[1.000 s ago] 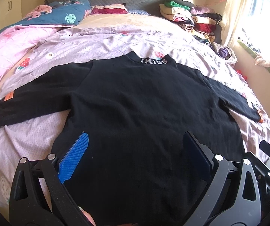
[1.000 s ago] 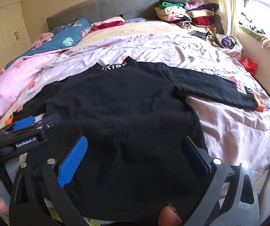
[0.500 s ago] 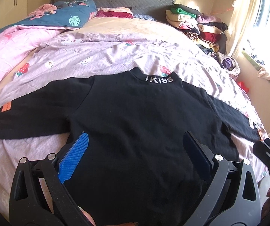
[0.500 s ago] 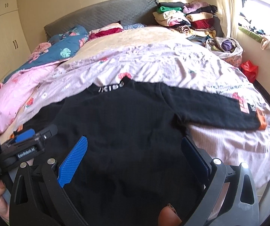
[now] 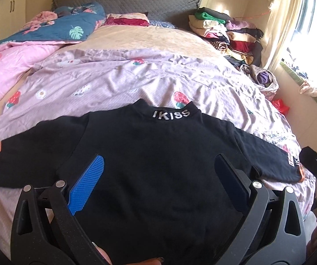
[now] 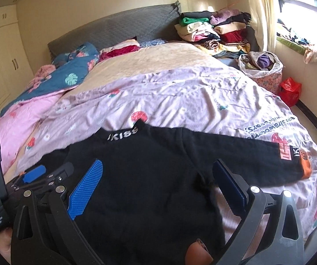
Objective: Fold small clothes
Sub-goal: 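Move the right gripper toward the orange cuff of the sleeve, then grasp the orange sleeve cuff with the right gripper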
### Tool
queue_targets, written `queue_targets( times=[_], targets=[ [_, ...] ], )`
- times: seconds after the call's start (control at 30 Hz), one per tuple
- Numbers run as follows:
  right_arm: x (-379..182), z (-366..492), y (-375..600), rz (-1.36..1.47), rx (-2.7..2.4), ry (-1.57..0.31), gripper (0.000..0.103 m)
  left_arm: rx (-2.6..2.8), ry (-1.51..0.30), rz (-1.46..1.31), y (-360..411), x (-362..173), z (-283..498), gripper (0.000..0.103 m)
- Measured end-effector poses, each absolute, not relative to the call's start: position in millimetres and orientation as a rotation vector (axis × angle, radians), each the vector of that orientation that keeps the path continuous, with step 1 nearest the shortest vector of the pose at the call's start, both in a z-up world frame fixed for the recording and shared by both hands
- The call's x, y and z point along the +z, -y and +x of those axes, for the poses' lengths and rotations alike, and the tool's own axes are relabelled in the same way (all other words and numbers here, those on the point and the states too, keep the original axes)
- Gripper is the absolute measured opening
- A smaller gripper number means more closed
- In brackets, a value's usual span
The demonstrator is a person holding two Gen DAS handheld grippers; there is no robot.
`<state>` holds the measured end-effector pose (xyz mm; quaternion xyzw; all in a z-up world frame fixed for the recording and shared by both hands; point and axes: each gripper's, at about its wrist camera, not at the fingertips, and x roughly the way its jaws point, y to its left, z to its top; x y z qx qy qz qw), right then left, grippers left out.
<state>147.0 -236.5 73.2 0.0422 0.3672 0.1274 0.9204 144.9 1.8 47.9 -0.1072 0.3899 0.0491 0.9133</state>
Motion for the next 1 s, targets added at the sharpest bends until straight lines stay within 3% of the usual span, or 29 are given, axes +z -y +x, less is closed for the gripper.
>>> queue_targets(
  times=[1.0],
  targets=[
    [-11, 201, 435, 0.394, -0.166, -0.831, 0.099, -0.038, -0.932, -0.101, 106, 1, 220, 0.094]
  ],
)
